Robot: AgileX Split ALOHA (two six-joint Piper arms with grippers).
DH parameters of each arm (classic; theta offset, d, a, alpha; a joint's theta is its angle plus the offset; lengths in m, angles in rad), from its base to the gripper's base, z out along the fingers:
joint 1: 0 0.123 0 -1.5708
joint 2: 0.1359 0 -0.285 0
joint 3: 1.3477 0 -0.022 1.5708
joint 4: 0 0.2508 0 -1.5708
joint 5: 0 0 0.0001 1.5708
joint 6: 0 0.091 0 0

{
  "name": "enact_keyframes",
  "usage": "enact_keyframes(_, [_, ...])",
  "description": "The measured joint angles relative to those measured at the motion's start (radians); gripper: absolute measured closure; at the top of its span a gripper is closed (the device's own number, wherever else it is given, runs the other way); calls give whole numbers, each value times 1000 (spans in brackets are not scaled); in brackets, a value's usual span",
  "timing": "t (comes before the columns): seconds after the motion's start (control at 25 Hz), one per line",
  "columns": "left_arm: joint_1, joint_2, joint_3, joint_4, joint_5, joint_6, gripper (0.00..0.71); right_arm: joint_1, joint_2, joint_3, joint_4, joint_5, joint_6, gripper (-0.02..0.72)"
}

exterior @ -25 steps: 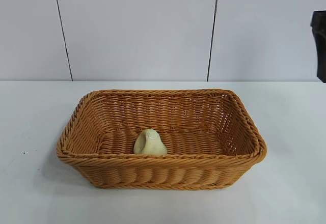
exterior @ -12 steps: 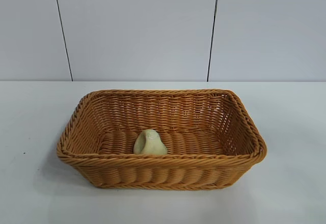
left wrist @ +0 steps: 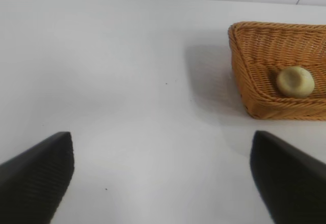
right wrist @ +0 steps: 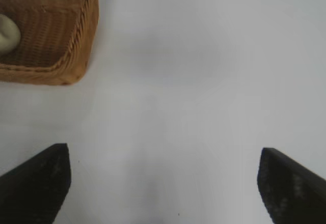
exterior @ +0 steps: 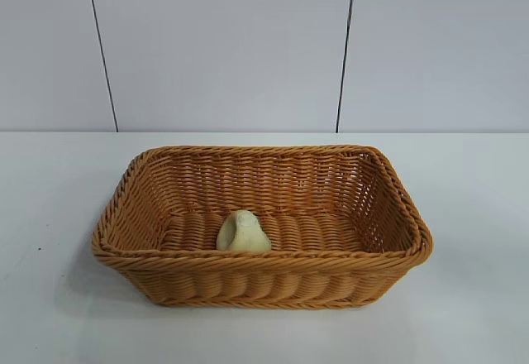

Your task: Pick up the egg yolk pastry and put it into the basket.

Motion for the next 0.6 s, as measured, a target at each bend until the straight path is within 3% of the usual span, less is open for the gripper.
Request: enact_keyframes(0.6, [0, 0, 0, 0, 0, 0, 21, 0, -55, 0, 5, 0, 0, 10])
